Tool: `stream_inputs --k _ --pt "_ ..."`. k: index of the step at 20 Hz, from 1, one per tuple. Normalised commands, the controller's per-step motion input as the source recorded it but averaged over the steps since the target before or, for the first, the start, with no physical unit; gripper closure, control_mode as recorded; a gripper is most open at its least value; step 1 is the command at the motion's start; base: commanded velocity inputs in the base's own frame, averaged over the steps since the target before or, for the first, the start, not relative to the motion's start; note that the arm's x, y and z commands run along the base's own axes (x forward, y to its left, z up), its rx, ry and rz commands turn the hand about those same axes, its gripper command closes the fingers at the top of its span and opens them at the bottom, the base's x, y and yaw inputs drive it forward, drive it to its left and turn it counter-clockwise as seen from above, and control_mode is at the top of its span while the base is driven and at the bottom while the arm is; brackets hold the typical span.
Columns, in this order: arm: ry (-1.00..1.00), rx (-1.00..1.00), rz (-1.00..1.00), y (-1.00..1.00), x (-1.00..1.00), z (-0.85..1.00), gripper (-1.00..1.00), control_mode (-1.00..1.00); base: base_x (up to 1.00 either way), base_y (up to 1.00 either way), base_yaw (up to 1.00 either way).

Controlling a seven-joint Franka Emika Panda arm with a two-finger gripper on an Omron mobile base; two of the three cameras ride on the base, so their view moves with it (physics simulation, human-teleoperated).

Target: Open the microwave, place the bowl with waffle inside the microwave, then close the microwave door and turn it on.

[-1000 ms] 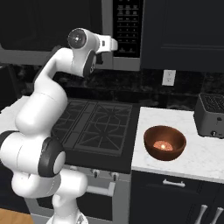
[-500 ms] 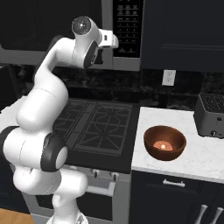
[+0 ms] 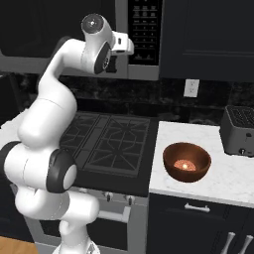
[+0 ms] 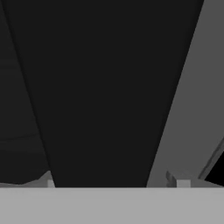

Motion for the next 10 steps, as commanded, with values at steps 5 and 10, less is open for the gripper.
stream_inputs --k 5,10 --pt "0.00 0.00 -0.12 0.23 -0.39 0.00 1.00 -1.00 0.00 0.00 0.00" --pt "0.00 0.00 -0.15 0.14 -0.82 0.04 1.00 -1.00 0.00 0.00 0.00"
